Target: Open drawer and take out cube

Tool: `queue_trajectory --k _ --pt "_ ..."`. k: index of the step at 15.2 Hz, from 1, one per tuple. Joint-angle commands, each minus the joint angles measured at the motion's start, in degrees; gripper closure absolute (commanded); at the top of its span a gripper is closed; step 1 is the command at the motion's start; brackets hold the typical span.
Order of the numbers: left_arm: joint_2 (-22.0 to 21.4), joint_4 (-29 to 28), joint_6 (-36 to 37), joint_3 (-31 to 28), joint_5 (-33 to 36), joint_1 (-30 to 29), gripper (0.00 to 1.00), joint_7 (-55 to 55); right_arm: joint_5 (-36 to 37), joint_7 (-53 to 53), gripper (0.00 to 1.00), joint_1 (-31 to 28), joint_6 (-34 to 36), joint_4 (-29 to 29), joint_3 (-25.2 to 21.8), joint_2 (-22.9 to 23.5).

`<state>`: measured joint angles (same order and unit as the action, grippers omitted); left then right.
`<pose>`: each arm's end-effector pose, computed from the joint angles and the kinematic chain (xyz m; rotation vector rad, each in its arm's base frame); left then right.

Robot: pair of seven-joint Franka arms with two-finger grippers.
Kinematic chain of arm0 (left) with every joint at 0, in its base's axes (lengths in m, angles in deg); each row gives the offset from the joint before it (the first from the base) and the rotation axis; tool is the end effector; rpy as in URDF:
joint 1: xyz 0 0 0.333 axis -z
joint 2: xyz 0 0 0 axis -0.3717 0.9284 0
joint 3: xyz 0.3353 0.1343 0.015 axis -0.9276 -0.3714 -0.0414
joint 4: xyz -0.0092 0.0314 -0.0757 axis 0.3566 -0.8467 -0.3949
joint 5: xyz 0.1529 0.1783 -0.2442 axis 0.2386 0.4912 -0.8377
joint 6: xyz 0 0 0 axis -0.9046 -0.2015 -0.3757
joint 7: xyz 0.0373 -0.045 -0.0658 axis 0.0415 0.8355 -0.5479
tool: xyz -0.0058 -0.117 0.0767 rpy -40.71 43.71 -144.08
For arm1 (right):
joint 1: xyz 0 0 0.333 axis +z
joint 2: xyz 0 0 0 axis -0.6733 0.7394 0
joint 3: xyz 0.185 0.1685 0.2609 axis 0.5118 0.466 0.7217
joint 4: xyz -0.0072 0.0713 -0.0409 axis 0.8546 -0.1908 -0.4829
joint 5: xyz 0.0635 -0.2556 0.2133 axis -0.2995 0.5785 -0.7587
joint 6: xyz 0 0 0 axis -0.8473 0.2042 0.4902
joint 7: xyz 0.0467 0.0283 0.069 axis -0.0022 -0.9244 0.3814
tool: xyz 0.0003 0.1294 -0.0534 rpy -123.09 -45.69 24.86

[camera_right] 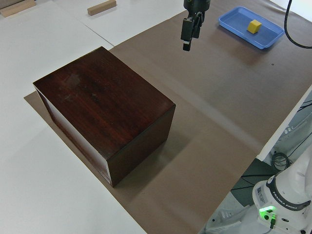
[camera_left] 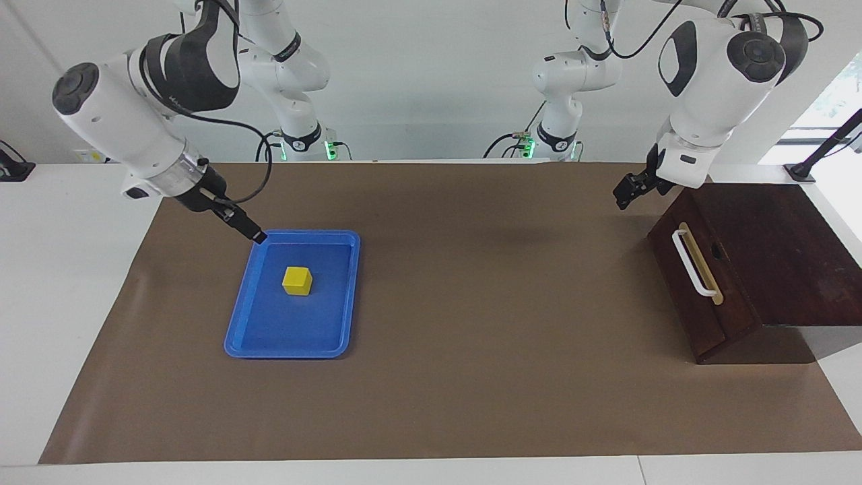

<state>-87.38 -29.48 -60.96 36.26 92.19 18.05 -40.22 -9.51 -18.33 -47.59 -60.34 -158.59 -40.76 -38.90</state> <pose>0.4816 -0.0718 0.5781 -3.0408 -0.3038 0.2074 0.5289 0.0017 0.5717 -2.9108 0.7371 0.1534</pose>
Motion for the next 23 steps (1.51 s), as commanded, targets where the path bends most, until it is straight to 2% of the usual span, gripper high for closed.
queue_trajectory --k 1,4,7,12,14,16,23 --pt "-1.38 -1.40 0.11 1.17 -1.26 -0.80 0.00 -3.36 8.07 18.68 0.00 0.35 0.17 0.45 0.31 -2.27" --pt "-1.12 -1.06 0.10 1.17 -1.53 -0.71 0.00 -5.03 9.68 34.17 0.00 0.61 -0.28 1.85 0.31 -2.36" --pt "-1.04 -0.53 0.36 0.73 -3.02 -0.71 0.00 -6.62 9.68 37.45 0.00 -0.36 4.10 2.29 0.22 -2.54" --pt "-0.86 0.62 0.63 -0.41 -3.46 1.48 0.00 -6.88 12.48 34.31 0.00 -0.54 6.49 1.85 0.39 -3.06" --pt "-0.95 0.53 0.89 -2.95 -3.46 3.68 0.00 -6.97 12.58 31.22 0.00 -0.62 6.49 0.46 0.66 -5.77" --pt "-0.77 0.62 0.63 -2.70 -3.46 3.34 0.00 -6.97 12.40 31.04 0.00 -0.45 7.01 -1.83 0.57 -9.03" --pt "-0.86 1.14 1.24 -2.26 -3.46 3.07 0.00 -7.24 11.44 30.08 0.00 -0.36 7.63 -1.48 0.13 -7.19"
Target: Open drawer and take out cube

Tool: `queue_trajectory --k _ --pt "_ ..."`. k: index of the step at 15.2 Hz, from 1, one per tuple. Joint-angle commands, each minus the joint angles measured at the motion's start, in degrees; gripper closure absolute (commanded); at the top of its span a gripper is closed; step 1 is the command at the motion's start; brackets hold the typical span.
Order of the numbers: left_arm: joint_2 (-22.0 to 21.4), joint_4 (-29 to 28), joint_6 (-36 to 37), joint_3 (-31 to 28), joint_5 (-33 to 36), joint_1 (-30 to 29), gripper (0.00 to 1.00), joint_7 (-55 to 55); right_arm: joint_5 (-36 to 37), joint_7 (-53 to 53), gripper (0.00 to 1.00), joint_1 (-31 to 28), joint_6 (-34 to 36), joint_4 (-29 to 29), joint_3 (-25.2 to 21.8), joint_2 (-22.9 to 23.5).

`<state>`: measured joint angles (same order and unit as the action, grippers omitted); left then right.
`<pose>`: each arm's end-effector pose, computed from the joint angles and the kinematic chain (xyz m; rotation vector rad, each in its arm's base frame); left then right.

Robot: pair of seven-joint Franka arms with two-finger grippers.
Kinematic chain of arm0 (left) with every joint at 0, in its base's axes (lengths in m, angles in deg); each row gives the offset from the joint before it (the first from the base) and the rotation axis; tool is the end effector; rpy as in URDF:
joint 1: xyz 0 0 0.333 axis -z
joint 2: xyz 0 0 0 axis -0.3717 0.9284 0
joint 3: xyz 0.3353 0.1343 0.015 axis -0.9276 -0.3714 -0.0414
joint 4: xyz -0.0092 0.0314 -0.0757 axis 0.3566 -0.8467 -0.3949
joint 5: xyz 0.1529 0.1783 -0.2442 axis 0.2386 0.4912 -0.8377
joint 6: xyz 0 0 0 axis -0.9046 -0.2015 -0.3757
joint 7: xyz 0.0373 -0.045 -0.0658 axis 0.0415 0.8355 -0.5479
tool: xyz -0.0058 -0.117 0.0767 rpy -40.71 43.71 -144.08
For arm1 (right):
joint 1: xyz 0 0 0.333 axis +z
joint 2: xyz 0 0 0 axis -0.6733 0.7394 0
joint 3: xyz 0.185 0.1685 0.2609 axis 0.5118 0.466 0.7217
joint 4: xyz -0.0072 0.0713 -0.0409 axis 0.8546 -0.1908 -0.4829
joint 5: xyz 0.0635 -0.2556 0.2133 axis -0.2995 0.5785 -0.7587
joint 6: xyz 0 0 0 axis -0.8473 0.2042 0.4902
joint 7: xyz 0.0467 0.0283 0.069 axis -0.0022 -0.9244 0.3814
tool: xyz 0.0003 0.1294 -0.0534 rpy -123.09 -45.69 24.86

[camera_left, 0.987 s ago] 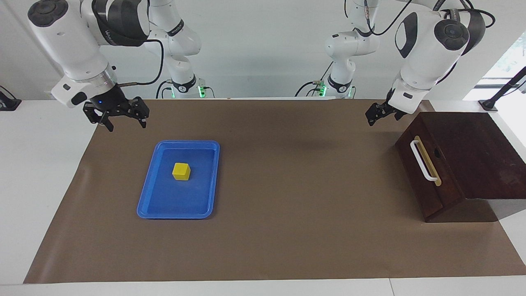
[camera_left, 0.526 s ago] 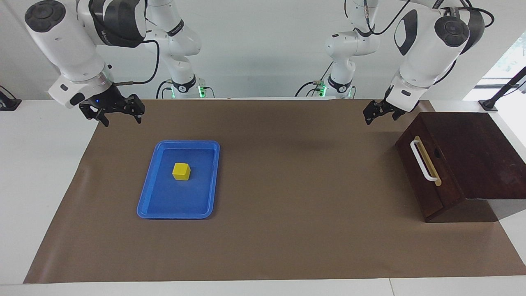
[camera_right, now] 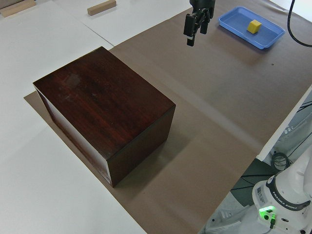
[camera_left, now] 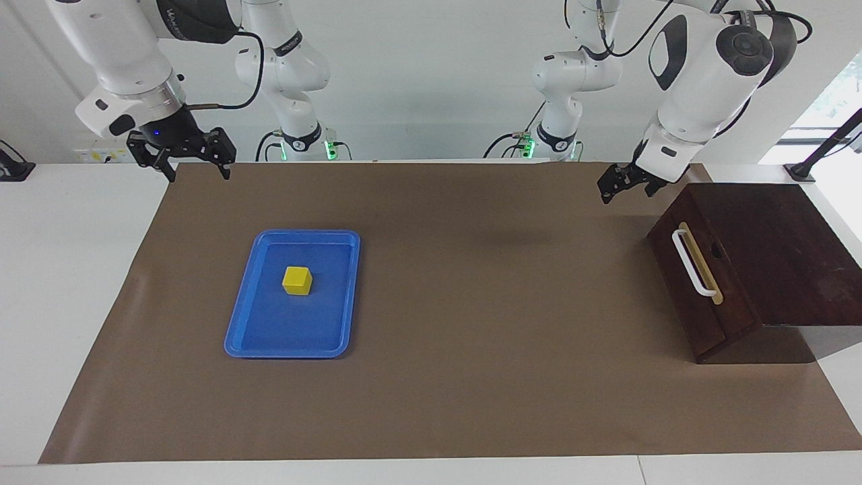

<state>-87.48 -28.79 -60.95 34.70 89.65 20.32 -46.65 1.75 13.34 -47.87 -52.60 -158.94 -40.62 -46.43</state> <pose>0.4804 -0.0842 0.5837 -3.1061 -0.1203 0.2104 0.4729 -0.0220 0.6232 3.0923 0.1112 -0.1321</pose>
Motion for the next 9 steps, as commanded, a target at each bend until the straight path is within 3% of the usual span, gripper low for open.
queue_trajectory --k 1,9 --pt "-0.84 0.81 1.76 -0.61 -0.92 0.80 0.00 -0.90 0.18 -1.86 0.00 -0.08 -0.02 -1.14 0.07 0.34" --pt "-1.55 3.01 4.58 -0.35 -0.92 0.71 0.00 -0.55 -0.79 -1.95 0.00 -0.08 0.68 -0.96 0.16 -0.18"
